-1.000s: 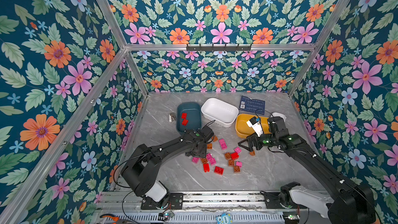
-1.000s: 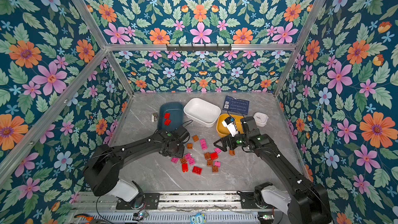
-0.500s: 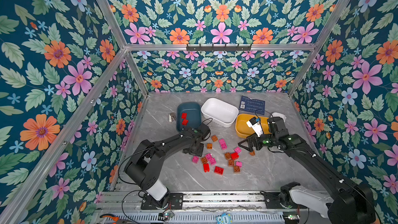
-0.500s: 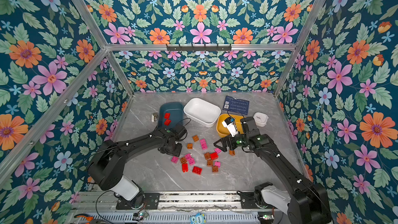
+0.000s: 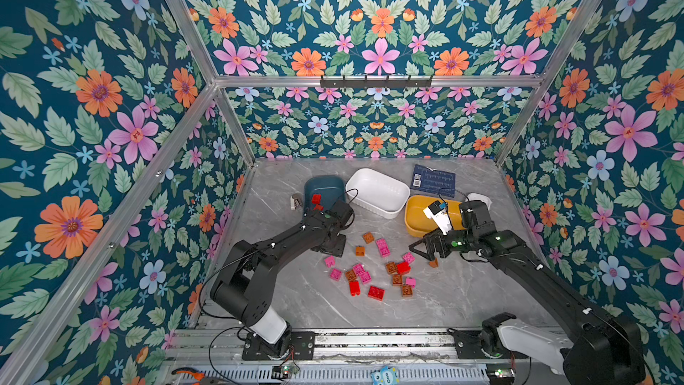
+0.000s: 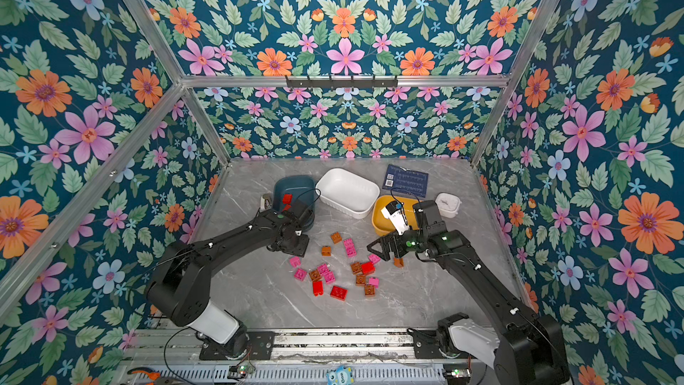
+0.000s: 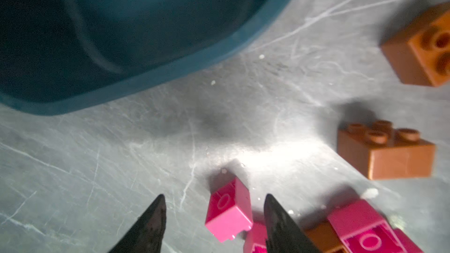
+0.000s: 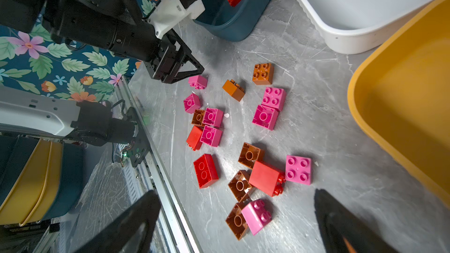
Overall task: Sort the legos into containers by color
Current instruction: Rotate the lego at the center of the table, then pick up the lego from the center of the table.
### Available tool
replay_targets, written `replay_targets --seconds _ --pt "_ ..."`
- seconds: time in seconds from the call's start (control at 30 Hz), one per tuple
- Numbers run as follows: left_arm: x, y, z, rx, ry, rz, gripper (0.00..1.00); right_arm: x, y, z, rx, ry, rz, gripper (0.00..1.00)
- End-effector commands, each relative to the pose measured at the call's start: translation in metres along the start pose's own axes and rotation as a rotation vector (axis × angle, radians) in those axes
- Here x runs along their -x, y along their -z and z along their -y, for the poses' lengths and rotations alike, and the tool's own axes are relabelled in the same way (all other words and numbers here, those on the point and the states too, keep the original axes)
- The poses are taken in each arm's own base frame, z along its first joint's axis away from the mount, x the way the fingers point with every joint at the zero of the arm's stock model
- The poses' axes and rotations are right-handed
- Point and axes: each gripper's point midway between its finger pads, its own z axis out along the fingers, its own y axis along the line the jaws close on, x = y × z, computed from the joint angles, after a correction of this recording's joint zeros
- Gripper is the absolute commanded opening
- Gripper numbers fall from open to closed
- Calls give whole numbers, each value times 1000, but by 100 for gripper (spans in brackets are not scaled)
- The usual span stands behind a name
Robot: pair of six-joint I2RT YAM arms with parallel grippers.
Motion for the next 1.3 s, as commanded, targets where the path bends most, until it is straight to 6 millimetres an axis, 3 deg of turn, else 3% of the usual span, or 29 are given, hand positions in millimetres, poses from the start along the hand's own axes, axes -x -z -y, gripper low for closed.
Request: replay_targets --seconds 0.0,0.2,0.4,0.57,0.7,0.9,1.13,1.27 --pt "-19 -4 7 -51 -141 -75 60 3 0 -1 8 9 5 99" --pt "-30 -12 4 -48 -348 -143 57 1 -2 -2 16 4 -2 99" --pt "-36 -21 1 -47 -402 -180 54 -2 1 -2 8 2 -5 99" --pt "-35 -26 0 -53 -403 -185 44 -2 1 -2 8 4 -4 99" --pt "-32 -27 -1 -56 -382 -185 16 -1 1 -3 8 2 -5 99" --pt "-23 -14 2 -80 -319 -179 13 2 2 -1 -7 7 0 99" --pt "17 19 17 -146 -211 -87 15 13 4 -1 -15 26 21 99" --pt "55 48 34 -229 -151 1 15 18 6 -2 -20 35 35 99"
